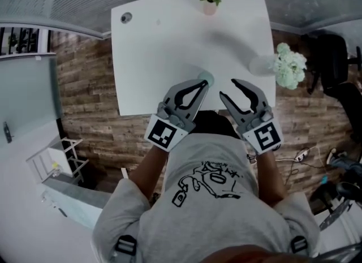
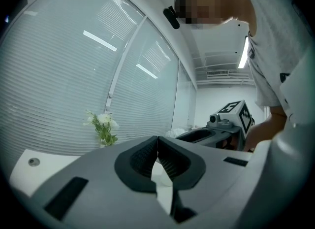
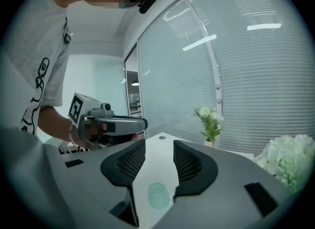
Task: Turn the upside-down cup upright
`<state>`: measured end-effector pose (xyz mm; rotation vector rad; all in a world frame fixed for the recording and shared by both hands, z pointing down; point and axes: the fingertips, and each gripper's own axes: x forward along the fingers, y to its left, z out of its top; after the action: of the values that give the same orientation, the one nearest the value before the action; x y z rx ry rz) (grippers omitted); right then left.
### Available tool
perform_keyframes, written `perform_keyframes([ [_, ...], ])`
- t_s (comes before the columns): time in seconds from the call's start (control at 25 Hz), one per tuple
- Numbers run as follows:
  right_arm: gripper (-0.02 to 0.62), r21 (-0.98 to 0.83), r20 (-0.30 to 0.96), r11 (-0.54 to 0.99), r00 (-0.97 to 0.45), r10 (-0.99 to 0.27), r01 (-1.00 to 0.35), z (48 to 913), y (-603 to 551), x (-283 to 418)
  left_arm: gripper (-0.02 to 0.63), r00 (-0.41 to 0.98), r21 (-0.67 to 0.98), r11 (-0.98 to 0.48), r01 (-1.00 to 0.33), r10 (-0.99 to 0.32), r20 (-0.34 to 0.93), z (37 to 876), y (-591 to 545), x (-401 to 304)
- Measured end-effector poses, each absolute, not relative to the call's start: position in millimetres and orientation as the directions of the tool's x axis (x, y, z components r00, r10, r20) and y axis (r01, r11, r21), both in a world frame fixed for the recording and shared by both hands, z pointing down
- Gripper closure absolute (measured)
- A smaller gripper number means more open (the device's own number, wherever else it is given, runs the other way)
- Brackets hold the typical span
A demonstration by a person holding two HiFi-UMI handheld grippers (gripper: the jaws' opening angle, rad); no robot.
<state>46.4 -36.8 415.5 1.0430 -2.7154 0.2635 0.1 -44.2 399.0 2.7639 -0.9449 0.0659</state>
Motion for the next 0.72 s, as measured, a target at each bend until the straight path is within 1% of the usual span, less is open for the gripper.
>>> perform_keyframes([
  [0.32, 0.39, -0.129, 0.249, 0.751, -0.754, -0.608, -0.648, 434, -42, 34, 0.601, 0.795, 0.198, -0.77, -0.606, -0.593, 0.128, 421, -53, -1],
  [0.56, 0.341, -0.139, 0.25, 0.769, -0.774, -0.582, -0.623, 450, -44, 24, 0.601, 0.803, 0.202, -0.777, -0.596, -0.581, 0.133, 434, -58, -3],
  [0.72, 0.323, -0.117, 0.261, 0.78, -0.777, -0.573, -0.615, 462, -46, 19, 0.601, 0.805, 0.206, -0.779, -0.593, -0.576, 0.139, 444, -58, -5],
])
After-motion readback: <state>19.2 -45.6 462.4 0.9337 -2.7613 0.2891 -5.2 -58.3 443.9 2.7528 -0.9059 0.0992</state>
